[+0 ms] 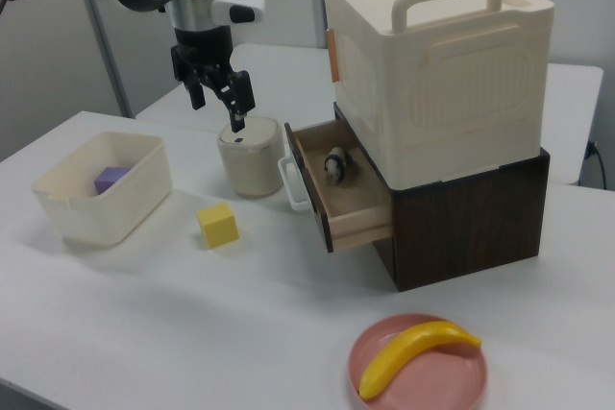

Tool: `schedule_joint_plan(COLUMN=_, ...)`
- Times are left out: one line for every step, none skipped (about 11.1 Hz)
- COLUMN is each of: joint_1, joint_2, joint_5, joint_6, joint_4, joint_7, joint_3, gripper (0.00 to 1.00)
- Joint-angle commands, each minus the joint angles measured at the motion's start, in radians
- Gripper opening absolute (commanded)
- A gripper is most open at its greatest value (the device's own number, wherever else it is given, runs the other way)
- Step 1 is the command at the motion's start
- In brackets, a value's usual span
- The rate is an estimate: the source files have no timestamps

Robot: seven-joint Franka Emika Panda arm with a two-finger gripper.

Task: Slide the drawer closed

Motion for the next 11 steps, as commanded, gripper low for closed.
schedule_joint_plan(joint_1=0.052, joint_2=-0.017, joint_5=-0.155, joint_6=0.001, joint_4=-0.015, joint_7=-0.091, joint_3=0.008, gripper=1.00)
schedule_joint_plan(joint_1=0.052, joint_2=-0.017, joint_5=-0.156, joint_6=0.001, joint_4=-0.015, joint_7=-0.092, joint_3=0.009, gripper=1.00)
schedule_joint_plan(joint_1=0.052, joint_2=-0.017, joint_5=-0.157, joint_6=0.001, joint_4=-0.015, joint_7=-0.090, joint_3=0.009, gripper=1.00)
schedule_joint_plan(joint_1=0.052, joint_2=-0.018, joint_5=-0.157, joint_6=0.000, joint_4=-0.017, joint_7=-0.092, joint_3=0.009, gripper=1.00)
schedule_joint_plan(joint_1=0.052, joint_2=-0.018, joint_5=-0.158, joint_6=-0.002, joint_4=-0.017, joint_7=-0.092, joint_3=0.009, gripper=1.00)
schedule_joint_plan(joint_1=0.052, joint_2=-0.018, joint_5=-0.158, joint_6=-0.002, joint_4=-0.017, joint_7=-0.093, joint_3=0.009, gripper=1.00)
schedule_joint_plan(joint_1=0.054, joint_2=-0.017, joint_5=-0.163, joint_6=-0.002, joint_4=-0.020, joint_7=-0.118, joint_3=0.010, gripper=1.00)
schedule_joint_plan(joint_1=0.071, joint_2=-0.017, joint_5=-0.182, joint_6=-0.002, joint_4=-0.043, joint_7=-0.208, joint_3=0.010, gripper=1.00)
schedule_joint_plan(joint_1=0.088, joint_2=-0.015, joint_5=-0.210, joint_6=0.000, joint_4=-0.066, joint_7=-0.307, joint_3=0.012, gripper=1.00)
schedule_joint_plan(joint_1=0.091, joint_2=-0.002, joint_5=-0.218, joint_6=0.001, joint_4=-0.075, joint_7=-0.336, joint_3=0.019, gripper=1.00)
schedule_joint_plan(joint_1=0.089, joint_2=0.012, joint_5=-0.219, joint_6=0.007, joint_4=-0.077, joint_7=-0.334, joint_3=0.045, gripper=1.00)
